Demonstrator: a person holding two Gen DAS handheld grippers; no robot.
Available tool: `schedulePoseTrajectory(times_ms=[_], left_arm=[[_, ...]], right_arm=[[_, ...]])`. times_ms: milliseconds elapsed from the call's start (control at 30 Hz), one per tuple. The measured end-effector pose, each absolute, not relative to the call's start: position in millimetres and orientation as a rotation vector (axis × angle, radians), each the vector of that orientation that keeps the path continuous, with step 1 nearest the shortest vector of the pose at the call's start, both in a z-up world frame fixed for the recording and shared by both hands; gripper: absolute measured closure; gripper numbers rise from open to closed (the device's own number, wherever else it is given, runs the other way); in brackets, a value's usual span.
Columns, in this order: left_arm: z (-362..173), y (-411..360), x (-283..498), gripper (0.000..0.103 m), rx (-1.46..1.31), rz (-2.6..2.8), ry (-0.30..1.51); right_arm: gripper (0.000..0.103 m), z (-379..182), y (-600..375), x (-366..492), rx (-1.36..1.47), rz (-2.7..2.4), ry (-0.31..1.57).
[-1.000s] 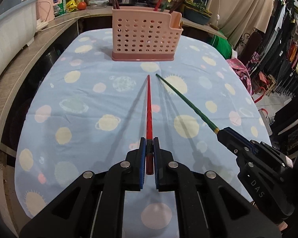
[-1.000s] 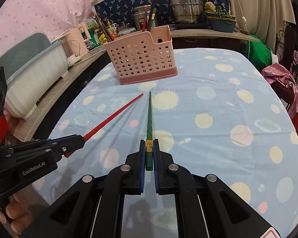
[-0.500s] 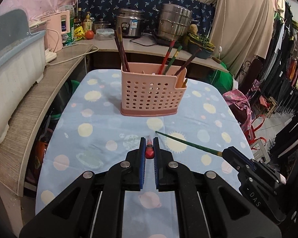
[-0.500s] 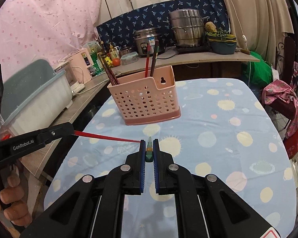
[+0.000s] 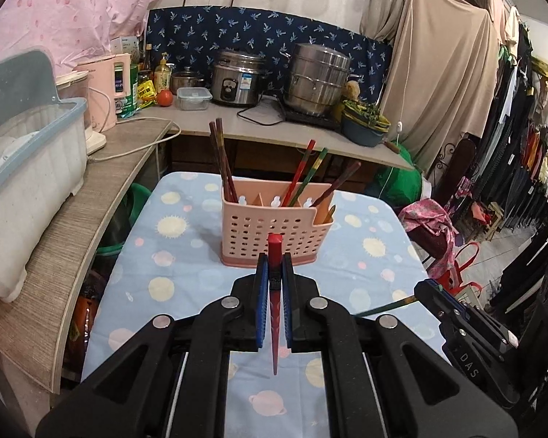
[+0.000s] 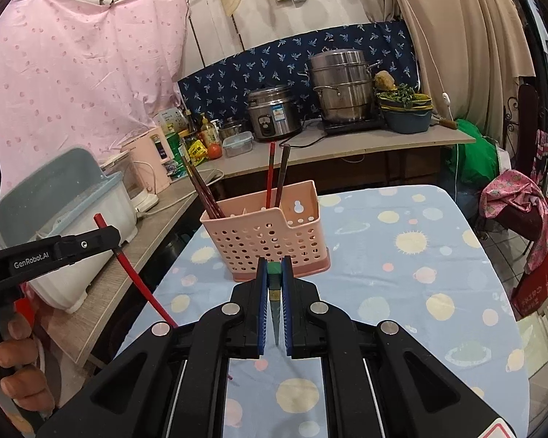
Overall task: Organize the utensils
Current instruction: 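Lift both held chopsticks and lower them into the pink holder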
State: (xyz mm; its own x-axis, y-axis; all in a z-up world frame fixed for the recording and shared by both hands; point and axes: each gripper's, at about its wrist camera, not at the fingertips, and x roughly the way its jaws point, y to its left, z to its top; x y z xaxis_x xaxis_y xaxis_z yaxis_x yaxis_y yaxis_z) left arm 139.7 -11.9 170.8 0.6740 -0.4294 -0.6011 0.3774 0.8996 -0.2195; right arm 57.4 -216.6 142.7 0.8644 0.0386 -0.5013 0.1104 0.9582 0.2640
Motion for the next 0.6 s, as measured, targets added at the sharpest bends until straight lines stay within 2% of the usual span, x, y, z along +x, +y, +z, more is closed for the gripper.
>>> schedulePoseTrajectory(times_ms=[333,600], left_arm=[[200,-7,148,0.096,-0.113,-0.459,0.641],[237,-10,164,0.096,-0.122,-0.441,0.553]], right_arm=[[0.096,164,-213,67,0.286,-0.019,0.476],[0.096,204,-221,91,0.286,-0.02,0.372]])
